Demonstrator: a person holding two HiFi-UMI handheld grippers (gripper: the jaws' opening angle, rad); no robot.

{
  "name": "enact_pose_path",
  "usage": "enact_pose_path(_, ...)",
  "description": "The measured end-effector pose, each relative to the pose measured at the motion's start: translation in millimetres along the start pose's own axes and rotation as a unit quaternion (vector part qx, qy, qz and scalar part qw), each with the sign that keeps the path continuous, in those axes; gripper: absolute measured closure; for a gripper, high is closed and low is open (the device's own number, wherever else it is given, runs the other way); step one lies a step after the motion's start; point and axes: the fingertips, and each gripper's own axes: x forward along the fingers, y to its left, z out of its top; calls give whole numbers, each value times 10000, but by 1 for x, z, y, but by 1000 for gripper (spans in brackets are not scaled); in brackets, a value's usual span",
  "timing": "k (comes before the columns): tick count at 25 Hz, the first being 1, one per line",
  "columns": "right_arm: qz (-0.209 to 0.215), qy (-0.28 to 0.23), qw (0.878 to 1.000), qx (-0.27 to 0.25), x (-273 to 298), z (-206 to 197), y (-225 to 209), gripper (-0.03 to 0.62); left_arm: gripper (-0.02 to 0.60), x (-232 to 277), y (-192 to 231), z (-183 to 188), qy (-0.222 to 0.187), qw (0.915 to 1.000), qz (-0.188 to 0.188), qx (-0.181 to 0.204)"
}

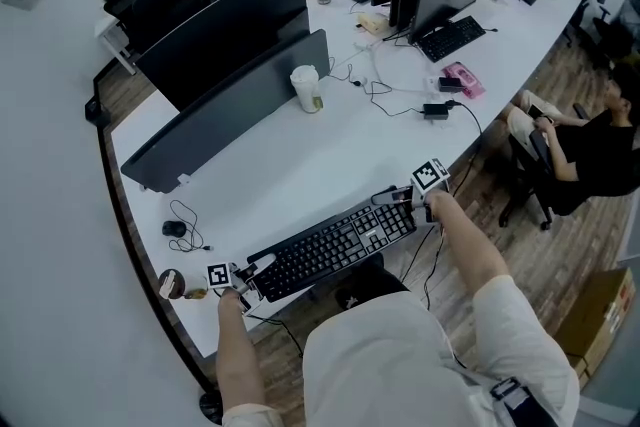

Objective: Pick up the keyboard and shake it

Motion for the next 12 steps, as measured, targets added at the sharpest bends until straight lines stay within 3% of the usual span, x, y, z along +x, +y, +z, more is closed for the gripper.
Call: enact_pose_path(12, -65, 29, 10000, -43, -4, 4, 0, 434, 453, 3, -2, 0, -62, 10000, 42, -37)
